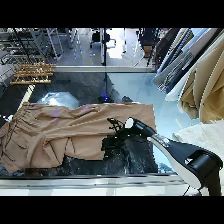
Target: Fold the clothes and pants, and hang the long-sleeved shirts on hangers.
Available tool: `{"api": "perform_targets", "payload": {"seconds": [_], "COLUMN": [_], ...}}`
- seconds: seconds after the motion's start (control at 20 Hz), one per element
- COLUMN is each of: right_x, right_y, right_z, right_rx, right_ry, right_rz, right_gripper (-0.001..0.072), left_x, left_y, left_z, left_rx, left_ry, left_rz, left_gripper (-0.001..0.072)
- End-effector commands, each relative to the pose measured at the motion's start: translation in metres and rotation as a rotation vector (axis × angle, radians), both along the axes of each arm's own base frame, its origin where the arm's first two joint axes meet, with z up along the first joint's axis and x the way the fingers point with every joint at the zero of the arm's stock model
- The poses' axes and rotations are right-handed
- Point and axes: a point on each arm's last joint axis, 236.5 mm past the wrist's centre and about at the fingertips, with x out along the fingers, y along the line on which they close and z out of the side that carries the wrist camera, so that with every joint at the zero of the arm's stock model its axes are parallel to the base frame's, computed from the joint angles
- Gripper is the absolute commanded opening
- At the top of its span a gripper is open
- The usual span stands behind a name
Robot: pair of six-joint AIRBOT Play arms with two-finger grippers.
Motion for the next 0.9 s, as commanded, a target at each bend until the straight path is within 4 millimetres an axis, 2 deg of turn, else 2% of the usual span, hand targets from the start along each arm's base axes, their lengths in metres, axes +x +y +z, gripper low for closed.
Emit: {"api": "perform_targets", "payload": {"seconds": [0.0,0.1,0.15,0.2,0.3,0.4,0.45,0.55,0.65,0.75,0.85], "right_x": [-0.017,-0.026,-0.031,-0.034,-0.03,-0.025,-0.022,-0.008,0.011,0.024,0.041], "right_y": [0.012,0.019,0.024,0.03,0.047,0.052,0.044,-0.002,-0.077,-0.166,-0.249], "right_z": [-0.009,-0.014,-0.016,-0.019,-0.021,-0.018,-0.015,-0.005,0.022,0.066,0.116], "right_rx": [-0.034,-0.043,-0.043,-0.045,-0.023,-0.023,-0.052,-0.202,-0.422,-0.635,-0.778], "right_ry": [0.021,0.033,0.036,0.02,-0.072,-0.129,-0.168,-0.242,-0.323,-0.373,-0.452], "right_rz": [0.021,0.034,0.047,0.056,0.08,0.084,0.112,0.153,0.189,0.191,0.072], "right_gripper": [0.0501,0.05,0.0478,0.037,0.0053,0.0024,0.0024,0.0023,0.0023,0.0023,0.0023], "left_x": [0.008,0.007,0.007,0.008,0.016,0.032,0.042,0.057,0.058,0.049,0.024], "left_y": [-0.003,-0.006,-0.007,-0.009,-0.022,-0.037,-0.042,-0.045,-0.044,-0.044,-0.044], "left_z": [0.003,0.003,0.003,0.004,0.013,0.034,0.05,0.08,0.103,0.11,0.101], "left_rx": [-0.027,-0.036,-0.04,-0.05,-0.118,-0.2,-0.23,-0.245,-0.206,-0.151,-0.077], "left_ry": [-0.037,-0.034,-0.033,-0.037,-0.08,-0.163,-0.219,-0.313,-0.344,-0.313,-0.194], "left_rz": [0.015,0.01,0.008,0.007,0.009,0.017,0.026,0.044,0.038,0.011,-0.047], "left_gripper": [0.008,0.0008,0.0009,0.0008,0.0007,0.0006,0.0006,0.0005,0.0005,0.0004,0.0004]}}
